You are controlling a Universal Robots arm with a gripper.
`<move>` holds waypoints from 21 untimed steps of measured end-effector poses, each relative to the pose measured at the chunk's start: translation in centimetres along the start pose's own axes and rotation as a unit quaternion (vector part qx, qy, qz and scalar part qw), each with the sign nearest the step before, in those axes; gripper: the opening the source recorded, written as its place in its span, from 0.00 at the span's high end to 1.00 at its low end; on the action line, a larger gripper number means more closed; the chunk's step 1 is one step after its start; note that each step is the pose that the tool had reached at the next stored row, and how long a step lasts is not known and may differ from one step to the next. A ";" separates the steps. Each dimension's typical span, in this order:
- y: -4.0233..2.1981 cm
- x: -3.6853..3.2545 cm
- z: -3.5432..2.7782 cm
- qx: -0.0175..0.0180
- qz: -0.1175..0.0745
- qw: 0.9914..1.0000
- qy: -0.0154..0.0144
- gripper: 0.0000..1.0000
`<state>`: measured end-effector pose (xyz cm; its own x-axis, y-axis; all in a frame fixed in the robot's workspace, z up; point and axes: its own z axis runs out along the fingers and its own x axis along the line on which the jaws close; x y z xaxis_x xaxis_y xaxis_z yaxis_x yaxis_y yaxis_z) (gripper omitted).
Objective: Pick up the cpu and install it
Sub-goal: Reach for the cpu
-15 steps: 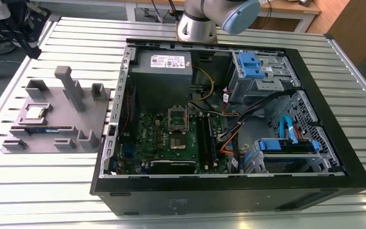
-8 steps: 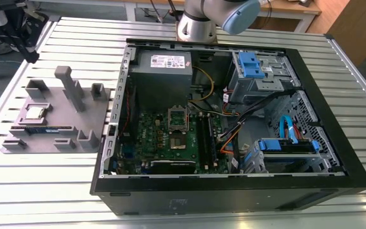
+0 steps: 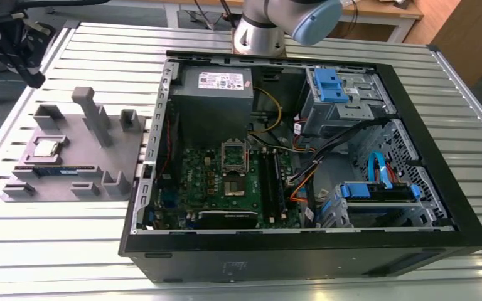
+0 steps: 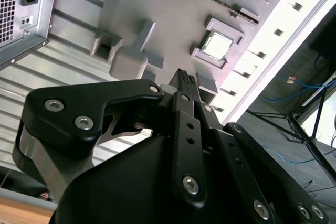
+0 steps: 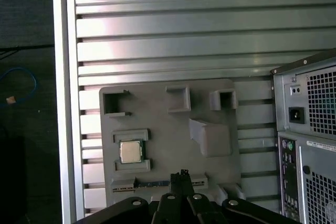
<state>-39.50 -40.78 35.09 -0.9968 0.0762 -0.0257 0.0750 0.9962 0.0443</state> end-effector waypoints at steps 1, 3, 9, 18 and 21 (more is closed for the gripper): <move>-0.02 0.17 0.15 0.000 0.000 1.000 0.000 0.89; -0.07 0.50 0.46 0.000 0.000 1.000 0.000 0.89; -0.28 1.38 1.33 0.000 0.000 1.000 0.000 0.89; -0.62 2.22 2.30 0.000 0.000 1.000 0.000 0.89; -0.75 2.50 2.68 0.000 0.000 1.000 0.000 0.89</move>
<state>-41.98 -41.23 32.31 -0.9968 0.0763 -0.0257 0.0751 0.9962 0.0440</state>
